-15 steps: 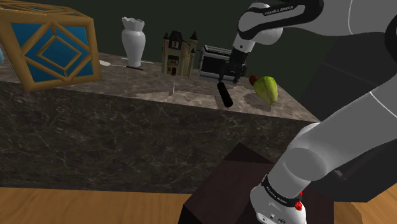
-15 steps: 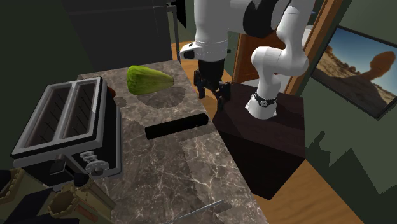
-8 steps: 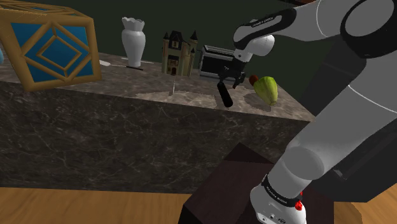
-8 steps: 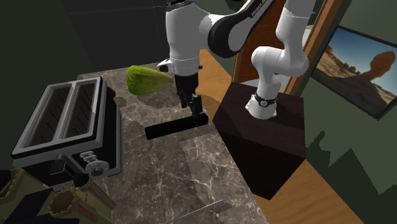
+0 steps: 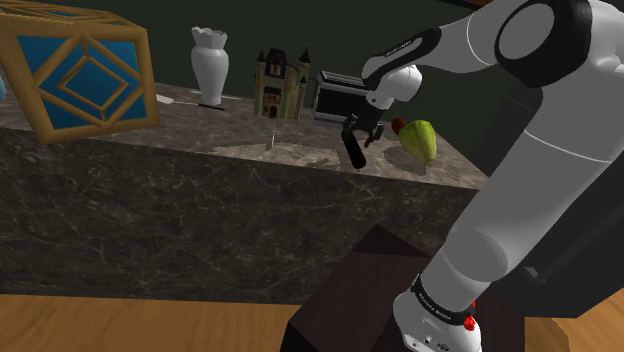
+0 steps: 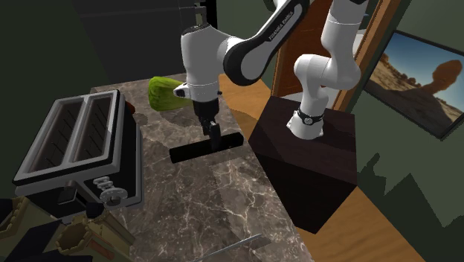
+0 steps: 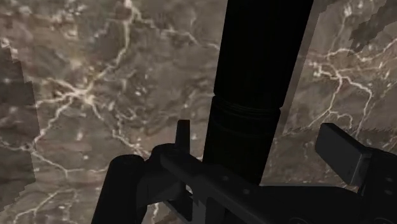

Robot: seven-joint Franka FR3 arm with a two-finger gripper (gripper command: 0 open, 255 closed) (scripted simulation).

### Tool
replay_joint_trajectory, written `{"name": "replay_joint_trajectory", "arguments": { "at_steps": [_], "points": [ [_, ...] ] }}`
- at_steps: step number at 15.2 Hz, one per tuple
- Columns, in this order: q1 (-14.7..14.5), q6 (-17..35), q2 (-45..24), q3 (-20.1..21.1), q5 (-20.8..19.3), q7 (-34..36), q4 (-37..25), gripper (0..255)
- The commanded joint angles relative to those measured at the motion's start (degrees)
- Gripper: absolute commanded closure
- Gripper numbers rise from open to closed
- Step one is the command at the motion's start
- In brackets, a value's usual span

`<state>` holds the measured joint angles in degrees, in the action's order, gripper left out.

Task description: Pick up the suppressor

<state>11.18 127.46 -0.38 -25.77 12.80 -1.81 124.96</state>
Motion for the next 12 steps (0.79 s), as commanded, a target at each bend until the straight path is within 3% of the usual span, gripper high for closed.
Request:
{"name": "replay_joint_trajectory", "arguments": {
  "at_steps": [1,4,5,12],
  "points": [
    [0.02,1.59,-1.08,0.00,0.90,-0.81,0.69,0],
    [0.04,2.66,-1.79,0.03,1.52,-1.38,1.20,0],
    [0.05,2.70,-1.83,0.02,1.56,-1.42,1.20,255],
    [0.05,2.71,-1.85,0.02,1.58,-1.44,1.20,255]
  ]
}}
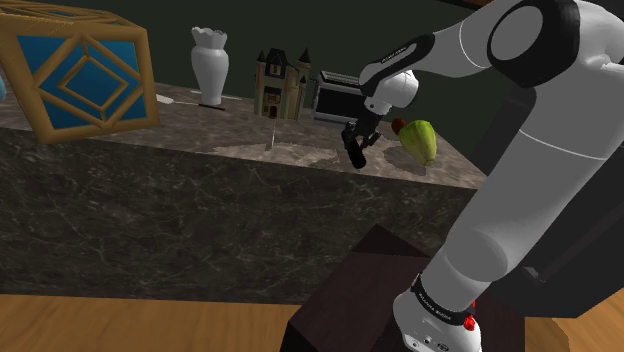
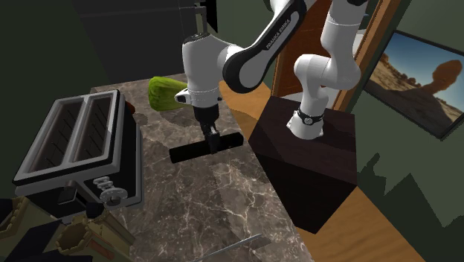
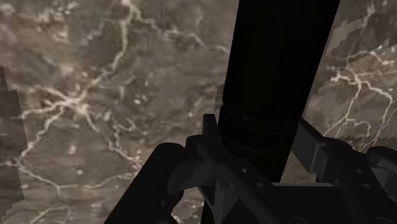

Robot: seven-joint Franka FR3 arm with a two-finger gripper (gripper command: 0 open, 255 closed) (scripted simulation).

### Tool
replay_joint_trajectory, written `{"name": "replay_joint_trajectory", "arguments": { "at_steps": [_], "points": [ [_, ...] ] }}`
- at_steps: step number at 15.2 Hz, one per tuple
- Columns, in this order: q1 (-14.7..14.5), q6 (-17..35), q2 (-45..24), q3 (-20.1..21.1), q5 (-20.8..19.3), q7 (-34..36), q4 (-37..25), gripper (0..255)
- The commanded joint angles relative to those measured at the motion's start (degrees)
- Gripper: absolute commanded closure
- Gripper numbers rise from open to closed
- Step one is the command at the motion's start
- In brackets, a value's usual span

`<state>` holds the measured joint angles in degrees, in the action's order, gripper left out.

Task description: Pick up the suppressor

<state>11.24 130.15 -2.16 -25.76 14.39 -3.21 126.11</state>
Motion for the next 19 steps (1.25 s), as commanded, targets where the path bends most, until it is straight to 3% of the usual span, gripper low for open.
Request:
{"name": "replay_joint_trajectory", "arguments": {
  "at_steps": [1,19],
  "points": [
    [-0.02,0.02,-0.07,0.02,-0.03,-0.02,0.03,255],
    [-0.05,-10.69,5.51,0.10,-4.61,4.53,-6.19,255]
  ]
}}
